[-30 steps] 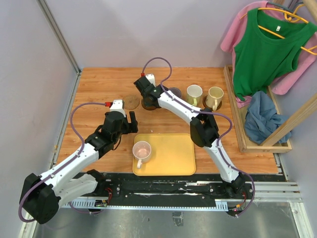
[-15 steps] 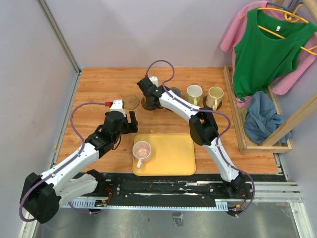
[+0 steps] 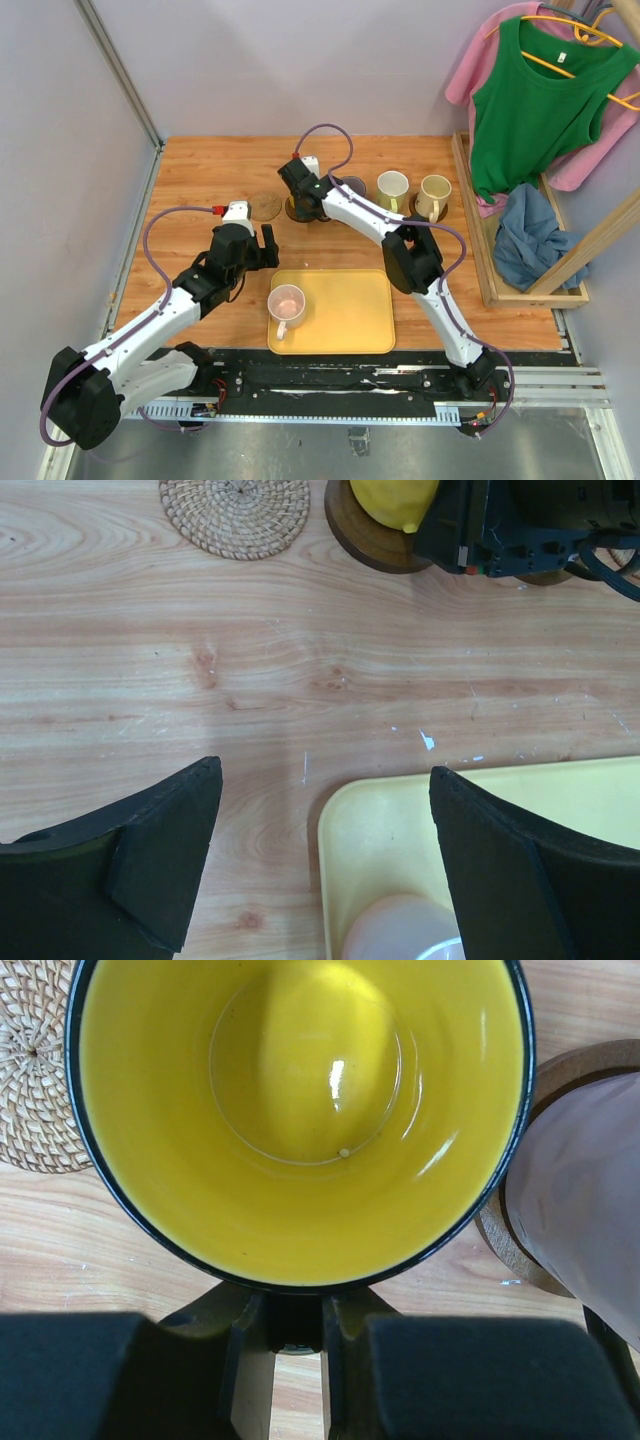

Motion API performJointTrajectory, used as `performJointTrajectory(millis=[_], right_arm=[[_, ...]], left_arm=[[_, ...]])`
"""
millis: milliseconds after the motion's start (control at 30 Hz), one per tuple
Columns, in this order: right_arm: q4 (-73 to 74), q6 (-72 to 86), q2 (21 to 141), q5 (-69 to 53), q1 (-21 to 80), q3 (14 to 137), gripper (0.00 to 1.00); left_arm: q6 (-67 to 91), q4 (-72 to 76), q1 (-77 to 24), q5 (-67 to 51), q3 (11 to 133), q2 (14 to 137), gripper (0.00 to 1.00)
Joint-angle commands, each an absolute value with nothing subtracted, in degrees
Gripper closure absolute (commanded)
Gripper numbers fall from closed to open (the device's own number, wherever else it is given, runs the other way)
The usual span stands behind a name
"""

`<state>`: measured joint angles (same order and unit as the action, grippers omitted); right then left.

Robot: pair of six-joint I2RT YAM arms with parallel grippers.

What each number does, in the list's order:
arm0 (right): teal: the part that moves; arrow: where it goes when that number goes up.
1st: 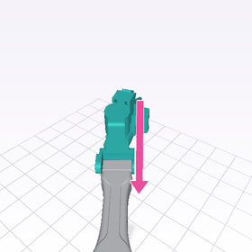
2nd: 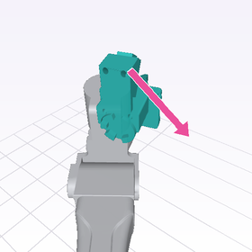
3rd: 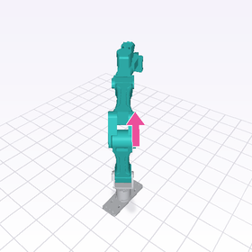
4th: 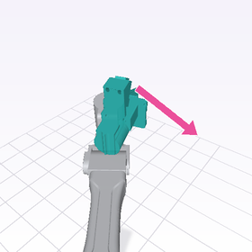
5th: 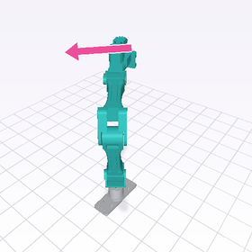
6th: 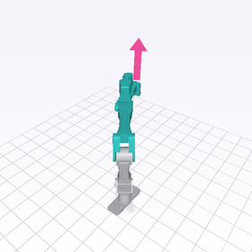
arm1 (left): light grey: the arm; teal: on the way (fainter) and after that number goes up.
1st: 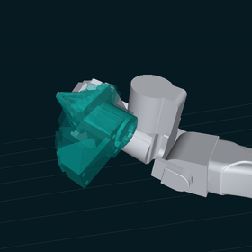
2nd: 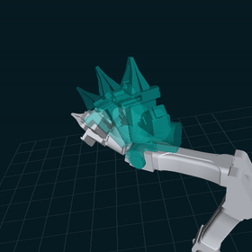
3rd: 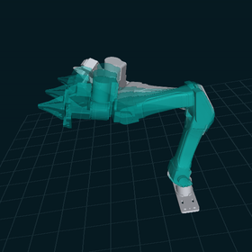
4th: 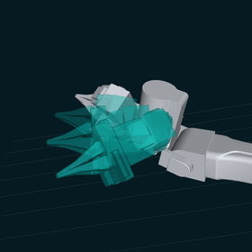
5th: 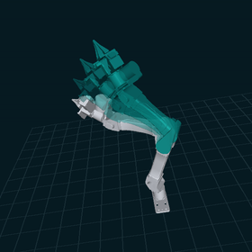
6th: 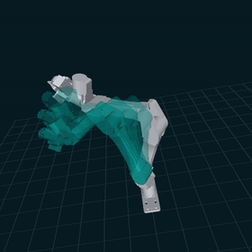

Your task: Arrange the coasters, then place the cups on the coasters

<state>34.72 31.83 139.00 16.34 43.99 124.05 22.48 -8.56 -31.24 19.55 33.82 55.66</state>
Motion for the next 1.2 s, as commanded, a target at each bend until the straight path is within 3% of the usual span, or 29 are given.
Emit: performJointTrajectory(millis=[0, 233, 300, 1167], right_arm=[[34.86, 32.23, 136.04, 16.03, 45.02, 121.67, 0.77], [34.18, 30.96, 133.12, 17.41, 46.96, 119.38, 0.47], [33.82, 30.57, 132.5, 17.31, 47.44, 118.9, 0.44], [29.62, 27.69, 127.68, 15.43, 48.69, 113.37, 0.43]], left_arm=[[23.06, -6.48, -30.85, 19.34, 33.33, 55.72, 0.12], [23.36, -6.54, -30.85, 19.28, 33.32, 55.55, 0.12], [23.31, -6.51, -30.85, 19.25, 33.32, 55.45, 0.12], [24.39, -7.0, -30.86, 19.35, 33.31, 54.05, 0.12]])
